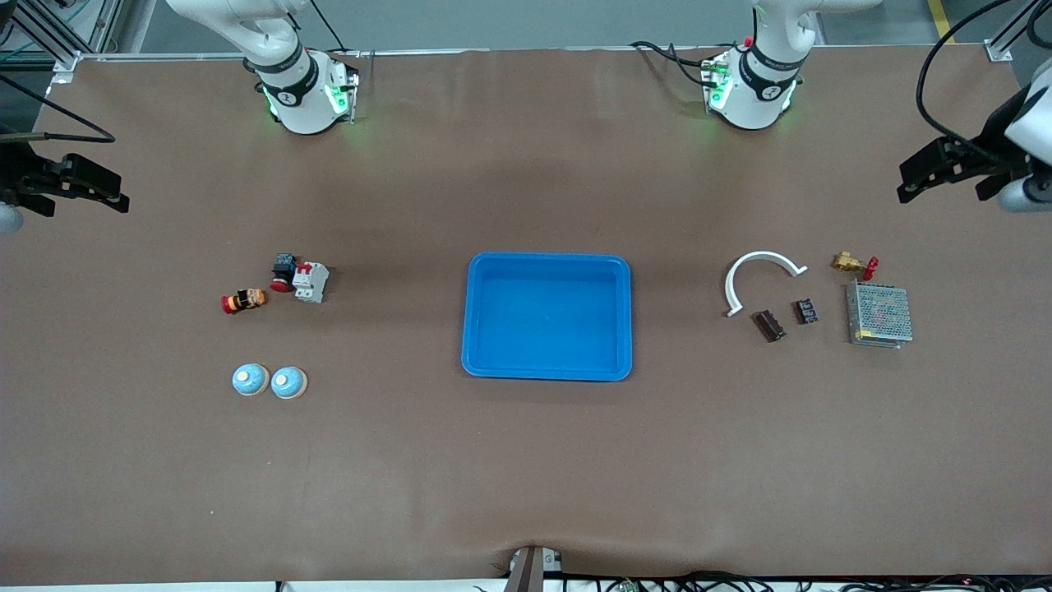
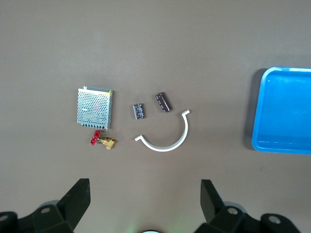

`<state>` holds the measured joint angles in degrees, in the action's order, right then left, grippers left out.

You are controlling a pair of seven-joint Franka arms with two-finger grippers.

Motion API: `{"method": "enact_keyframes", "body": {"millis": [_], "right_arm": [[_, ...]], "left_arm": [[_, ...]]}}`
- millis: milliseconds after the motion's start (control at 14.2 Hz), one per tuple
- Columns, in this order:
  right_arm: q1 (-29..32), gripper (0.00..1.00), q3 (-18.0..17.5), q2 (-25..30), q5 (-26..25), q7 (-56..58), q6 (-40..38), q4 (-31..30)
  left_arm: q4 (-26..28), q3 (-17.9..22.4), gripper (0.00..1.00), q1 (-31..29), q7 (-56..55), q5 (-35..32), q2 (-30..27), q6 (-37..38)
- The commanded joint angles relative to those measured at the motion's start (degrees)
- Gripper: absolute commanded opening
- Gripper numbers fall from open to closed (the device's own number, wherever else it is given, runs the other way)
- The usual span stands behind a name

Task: Place electrolytic capacitor and blue bell in tray
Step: 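Move the right gripper to the bells while the left gripper nears capacitors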

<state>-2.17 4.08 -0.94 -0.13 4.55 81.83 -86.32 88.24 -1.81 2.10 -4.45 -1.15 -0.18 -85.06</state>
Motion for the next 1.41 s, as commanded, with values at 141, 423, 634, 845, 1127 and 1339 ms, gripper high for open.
{"method": "enact_keyframes", "body": {"millis": [141,423,634,845,1127,1339], "right_arm": [[-0.03,1.00,-0.04,-0.02,-0.58,0.29,-0.09,0.01],[0.15,1.00,-0.04,-2.65,-0.84,0.29,1.13,0.10],[-0.20,1.00,-0.04,-6.43,-0.75,0.55,7.36,-0.26],[-0.20,1.00,-0.13,-11.52,-0.14,2.13,12.55,-0.60],[-1.08,1.00,-0.21,-15.84,-0.05,3.01,17.57,-2.19],[-1.61,1.00,-0.57,-17.07,0.04,3.10,19.94,-3.15]], "left_arm": [[3.67,-0.91,1.00,0.10,-2.14,-3.77,1.85,-2.02],[15.80,-0.92,1.00,-0.60,-4.94,-3.86,0.53,-14.15],[19.52,-0.83,1.00,-0.60,-7.42,-3.95,1.75,-19.18],[22.93,-0.83,1.00,-0.69,-7.85,-3.95,2.73,-23.55],[29.27,-0.92,1.00,-4.64,-7.07,-3.77,3.34,-32.27],[31.02,-0.92,1.00,-4.91,-7.06,-3.77,5.88,-34.73]]}}
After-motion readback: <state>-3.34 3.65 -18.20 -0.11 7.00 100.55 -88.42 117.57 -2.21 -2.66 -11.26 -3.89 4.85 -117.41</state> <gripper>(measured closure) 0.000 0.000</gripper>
